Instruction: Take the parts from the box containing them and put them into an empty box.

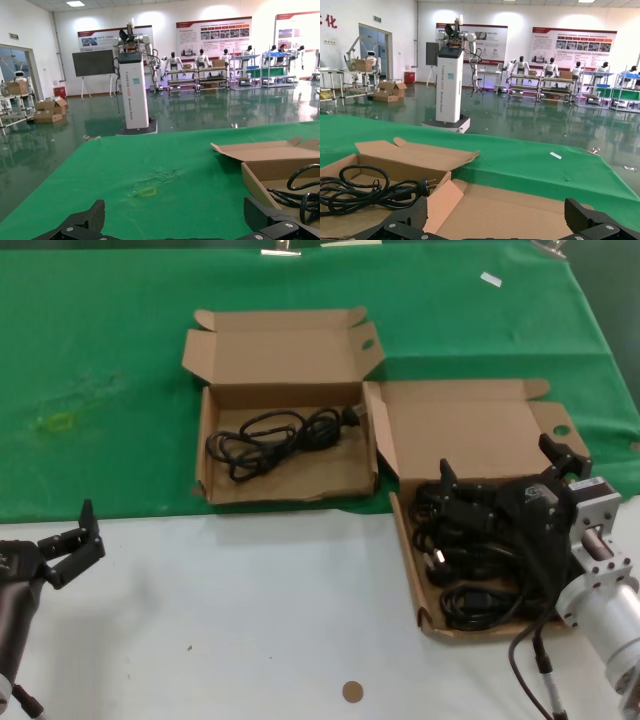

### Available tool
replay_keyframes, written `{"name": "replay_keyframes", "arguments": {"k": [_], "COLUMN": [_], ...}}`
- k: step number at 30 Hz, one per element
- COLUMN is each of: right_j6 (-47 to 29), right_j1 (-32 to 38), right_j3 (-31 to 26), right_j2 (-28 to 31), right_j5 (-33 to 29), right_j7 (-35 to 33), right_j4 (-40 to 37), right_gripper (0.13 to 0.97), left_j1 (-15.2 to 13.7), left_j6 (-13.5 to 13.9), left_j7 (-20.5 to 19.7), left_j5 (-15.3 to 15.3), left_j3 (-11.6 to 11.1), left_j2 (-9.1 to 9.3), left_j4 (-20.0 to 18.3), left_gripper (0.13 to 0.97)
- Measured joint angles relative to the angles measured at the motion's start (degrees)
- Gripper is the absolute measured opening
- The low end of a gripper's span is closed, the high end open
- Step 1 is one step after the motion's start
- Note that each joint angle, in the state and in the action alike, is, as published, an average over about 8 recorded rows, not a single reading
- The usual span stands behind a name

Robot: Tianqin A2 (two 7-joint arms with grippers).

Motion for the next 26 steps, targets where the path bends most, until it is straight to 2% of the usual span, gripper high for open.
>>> {"name": "replay_keyframes", "arguments": {"k": [26], "right_j6": [0.0], "right_j1": [0.0], "right_j3": [0.0], "right_j2": [0.0], "right_j5": [0.0], "right_j7": [0.0], "right_j4": [0.0], "right_gripper": [0.966], "left_j1": [0.0], "left_j6": [0.0], "left_j7": [0.0], "left_j5": [0.0], "left_j3": [0.0], "left_j2": [0.00], "left_j4": [0.0], "left_gripper": [0.966]}}
